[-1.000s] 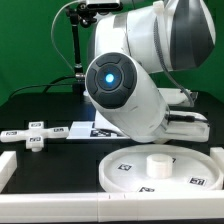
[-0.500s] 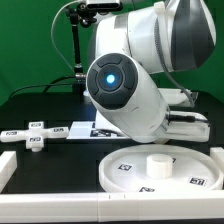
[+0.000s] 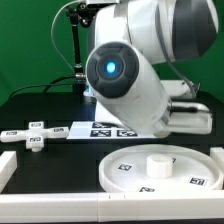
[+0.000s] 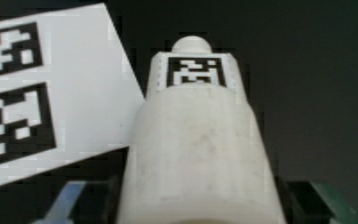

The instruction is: Assemble round table

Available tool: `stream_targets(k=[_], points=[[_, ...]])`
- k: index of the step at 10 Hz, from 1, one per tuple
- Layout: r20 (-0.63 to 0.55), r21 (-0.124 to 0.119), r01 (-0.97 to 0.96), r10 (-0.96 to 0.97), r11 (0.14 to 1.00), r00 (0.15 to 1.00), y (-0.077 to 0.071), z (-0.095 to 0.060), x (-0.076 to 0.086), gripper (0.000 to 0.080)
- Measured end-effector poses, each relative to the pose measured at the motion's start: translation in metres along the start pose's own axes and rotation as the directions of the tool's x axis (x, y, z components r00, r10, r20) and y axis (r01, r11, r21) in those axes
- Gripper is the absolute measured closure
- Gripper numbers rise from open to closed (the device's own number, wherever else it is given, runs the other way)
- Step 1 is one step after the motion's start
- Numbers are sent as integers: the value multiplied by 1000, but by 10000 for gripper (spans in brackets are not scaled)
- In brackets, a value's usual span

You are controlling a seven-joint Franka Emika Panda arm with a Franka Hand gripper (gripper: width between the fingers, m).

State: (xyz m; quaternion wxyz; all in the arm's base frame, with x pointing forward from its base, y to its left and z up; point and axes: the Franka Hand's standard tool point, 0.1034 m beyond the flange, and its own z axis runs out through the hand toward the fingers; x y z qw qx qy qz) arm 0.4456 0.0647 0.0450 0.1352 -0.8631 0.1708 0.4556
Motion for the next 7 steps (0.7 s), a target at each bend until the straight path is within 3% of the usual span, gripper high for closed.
stream_targets(k=[2, 3, 5, 6, 7], points=[[16, 11, 33, -33, 999, 999, -1, -32, -12, 392], [-7, 15, 37, -37, 999, 999, -3, -38, -9, 392], [-7, 13, 37, -37, 999, 999, -4, -36, -8, 390], [-78, 16, 44, -43, 999, 996, -7, -41, 0, 390], [-157, -5, 88, -88, 996, 984, -6, -47, -1, 390]])
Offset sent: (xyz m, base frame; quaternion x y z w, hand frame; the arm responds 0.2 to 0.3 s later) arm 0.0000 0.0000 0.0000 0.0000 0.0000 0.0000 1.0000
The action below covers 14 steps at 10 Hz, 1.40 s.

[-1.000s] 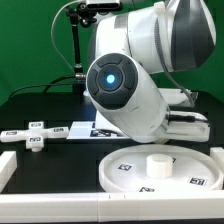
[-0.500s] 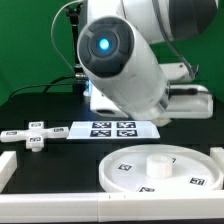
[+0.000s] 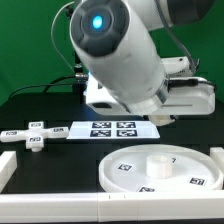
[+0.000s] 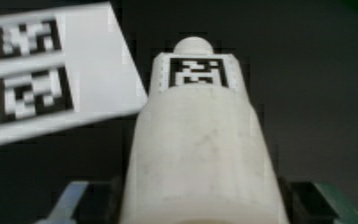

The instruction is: Assemble round table

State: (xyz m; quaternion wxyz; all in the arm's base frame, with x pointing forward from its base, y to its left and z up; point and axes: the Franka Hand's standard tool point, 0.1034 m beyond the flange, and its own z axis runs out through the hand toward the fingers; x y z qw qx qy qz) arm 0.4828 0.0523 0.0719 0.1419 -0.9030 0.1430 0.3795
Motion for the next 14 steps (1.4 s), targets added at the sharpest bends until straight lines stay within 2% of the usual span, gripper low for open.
stream_targets(k=[1, 4, 5, 7, 8, 9, 11, 12, 13, 14], points=[[-18, 2, 41, -40, 999, 999, 1, -7, -7, 390], [-167, 2, 97, -95, 995, 981, -4, -37, -9, 390], [-255, -1, 96, -93, 995, 962, -5, -40, 0, 390], [-386, -14, 94, -92, 995, 918, -5, -43, 2, 390], [-434, -33, 108, -111, 994, 894, -2, -44, 4, 390], [-507, -81, 143, -164, 986, 846, 4, -49, 11, 390], [-587, -136, 192, -235, 972, 775, 14, -67, 4, 390], [-645, -151, 195, -246, 969, 723, 9, -82, 3, 390], [-683, -163, 198, -255, 967, 684, 3, -87, 1, 390], [-741, -167, 186, -248, 968, 624, 7, -87, 5, 390]])
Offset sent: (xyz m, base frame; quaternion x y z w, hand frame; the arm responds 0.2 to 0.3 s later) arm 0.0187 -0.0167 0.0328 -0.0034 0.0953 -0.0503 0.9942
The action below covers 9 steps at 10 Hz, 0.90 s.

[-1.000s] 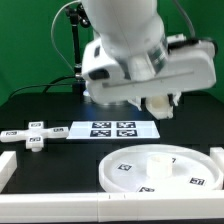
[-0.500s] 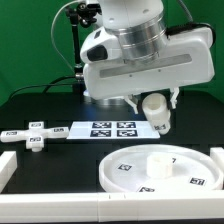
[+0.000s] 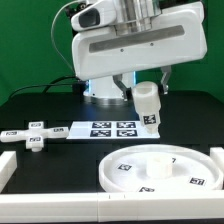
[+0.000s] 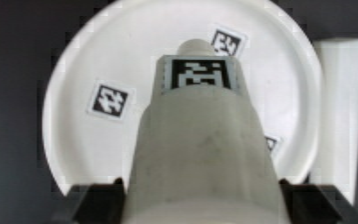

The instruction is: Assemble round table

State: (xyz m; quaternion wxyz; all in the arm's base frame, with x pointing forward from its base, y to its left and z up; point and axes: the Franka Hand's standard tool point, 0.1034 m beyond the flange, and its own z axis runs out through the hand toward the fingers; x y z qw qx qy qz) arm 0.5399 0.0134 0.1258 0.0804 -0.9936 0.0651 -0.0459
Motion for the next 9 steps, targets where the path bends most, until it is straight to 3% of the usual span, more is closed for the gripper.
stream_targets(k=[2, 4, 6, 7, 9], points=[[-128, -33, 1, -5, 999, 992, 6, 3, 2, 390], [-109, -47, 59, -64, 997, 992, 6, 5, 3, 390], [1, -68, 199, -200, 978, 980, -2, 3, 14, 390], [-27, -66, 187, -189, 980, 982, -3, 2, 22, 390], [-23, -67, 186, -188, 980, 982, -2, 4, 19, 390]])
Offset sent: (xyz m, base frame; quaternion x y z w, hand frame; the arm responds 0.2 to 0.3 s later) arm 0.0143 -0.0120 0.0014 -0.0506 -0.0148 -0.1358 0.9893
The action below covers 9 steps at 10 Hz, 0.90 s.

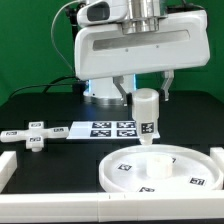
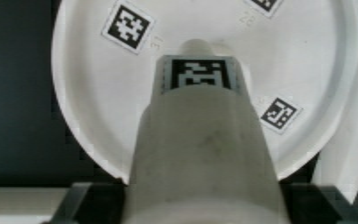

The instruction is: Assemble round table

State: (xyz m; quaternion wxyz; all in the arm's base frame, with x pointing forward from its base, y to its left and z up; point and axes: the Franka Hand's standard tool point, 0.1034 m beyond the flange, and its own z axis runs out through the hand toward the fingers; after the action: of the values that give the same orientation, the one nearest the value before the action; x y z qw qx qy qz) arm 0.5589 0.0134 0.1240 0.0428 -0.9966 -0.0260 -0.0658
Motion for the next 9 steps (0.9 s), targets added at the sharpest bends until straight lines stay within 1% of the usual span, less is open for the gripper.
stream_targets(k=[1, 2, 3, 4, 5, 6, 7, 8, 9], points=[[-14, -10, 22, -23, 1000, 1000, -2, 1, 3, 390], [-40, -25, 64, -65, 998, 997, -8, 7, 8, 390], [-40, -25, 84, -85, 996, 996, -15, 12, 10, 390], [-37, -39, 153, -154, 987, 987, -25, 13, 18, 390], [-32, -31, 196, -197, 980, 980, -24, 12, 24, 390], [-69, -39, 183, -185, 982, 980, -21, 13, 26, 390], [-63, -38, 184, -187, 982, 980, -22, 15, 23, 390], [-87, -45, 185, -188, 982, 978, -22, 14, 26, 390], [-197, -78, 180, -192, 981, 961, -20, 13, 29, 390]])
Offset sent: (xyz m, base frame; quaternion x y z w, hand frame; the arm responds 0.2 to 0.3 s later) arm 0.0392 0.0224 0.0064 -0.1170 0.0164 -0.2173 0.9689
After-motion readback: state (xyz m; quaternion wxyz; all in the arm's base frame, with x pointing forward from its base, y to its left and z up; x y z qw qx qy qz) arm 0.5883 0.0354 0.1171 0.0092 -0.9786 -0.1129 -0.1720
